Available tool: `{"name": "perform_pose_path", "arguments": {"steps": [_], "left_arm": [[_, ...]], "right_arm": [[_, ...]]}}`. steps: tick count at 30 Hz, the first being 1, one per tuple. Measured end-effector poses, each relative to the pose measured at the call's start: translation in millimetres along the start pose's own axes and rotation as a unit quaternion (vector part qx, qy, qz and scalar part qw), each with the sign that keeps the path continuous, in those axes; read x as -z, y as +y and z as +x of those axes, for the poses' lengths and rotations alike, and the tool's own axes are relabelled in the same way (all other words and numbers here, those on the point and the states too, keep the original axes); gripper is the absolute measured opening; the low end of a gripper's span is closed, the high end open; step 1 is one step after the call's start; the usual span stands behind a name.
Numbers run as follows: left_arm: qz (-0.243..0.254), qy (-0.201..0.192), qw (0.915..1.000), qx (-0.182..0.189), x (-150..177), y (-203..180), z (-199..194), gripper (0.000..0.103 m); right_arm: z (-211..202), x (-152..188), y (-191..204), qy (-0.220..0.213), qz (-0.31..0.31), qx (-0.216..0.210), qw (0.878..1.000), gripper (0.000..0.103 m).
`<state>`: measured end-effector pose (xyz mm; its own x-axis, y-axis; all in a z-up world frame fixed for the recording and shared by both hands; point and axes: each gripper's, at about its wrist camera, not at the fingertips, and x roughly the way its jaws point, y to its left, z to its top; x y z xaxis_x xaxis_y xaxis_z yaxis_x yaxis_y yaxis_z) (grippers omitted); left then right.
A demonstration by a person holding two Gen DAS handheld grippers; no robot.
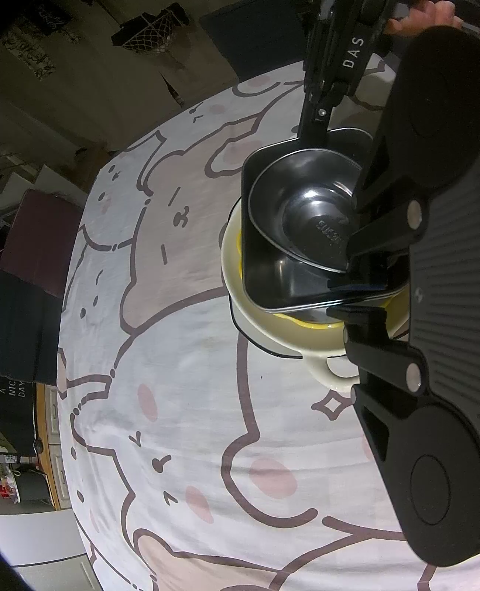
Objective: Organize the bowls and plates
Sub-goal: 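Lower the steel tray with both tools into the cream two-handled bowl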
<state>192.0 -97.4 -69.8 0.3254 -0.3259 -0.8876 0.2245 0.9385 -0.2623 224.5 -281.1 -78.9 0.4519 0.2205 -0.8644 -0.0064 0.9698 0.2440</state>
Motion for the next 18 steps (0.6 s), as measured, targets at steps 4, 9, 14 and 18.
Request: {"name": "perform_pose_path", "arguments": {"steps": [4, 9, 14, 18], "left_arm": [[0.002, 0.0, 1.0, -0.001, -0.1, -0.4, 0.0, 0.007], [0.007, -0.002, 1.0, -0.002, 0.5, -0.9, -0.1, 0.007], [0.007, -0.002, 1.0, 0.0, 0.9, 0.1, -1.0, 0.007], [0.007, -0.002, 1.0, 0.0, 1.0, -0.1, -0.8, 0.007]], "right_arm": [[-0.1, 0.1, 0.1, 0.0, 0.0, 0.0, 1.0, 0.007], [0.8, 0.7, 0.7, 0.002, 0.0, 0.002, 1.0, 0.008], [0.8, 1.4, 0.3, 0.003, 0.002, 0.0, 1.0, 0.009], [0.6, 0.9, 0.5, 0.003, 0.001, 0.001, 1.0, 0.01]]}}
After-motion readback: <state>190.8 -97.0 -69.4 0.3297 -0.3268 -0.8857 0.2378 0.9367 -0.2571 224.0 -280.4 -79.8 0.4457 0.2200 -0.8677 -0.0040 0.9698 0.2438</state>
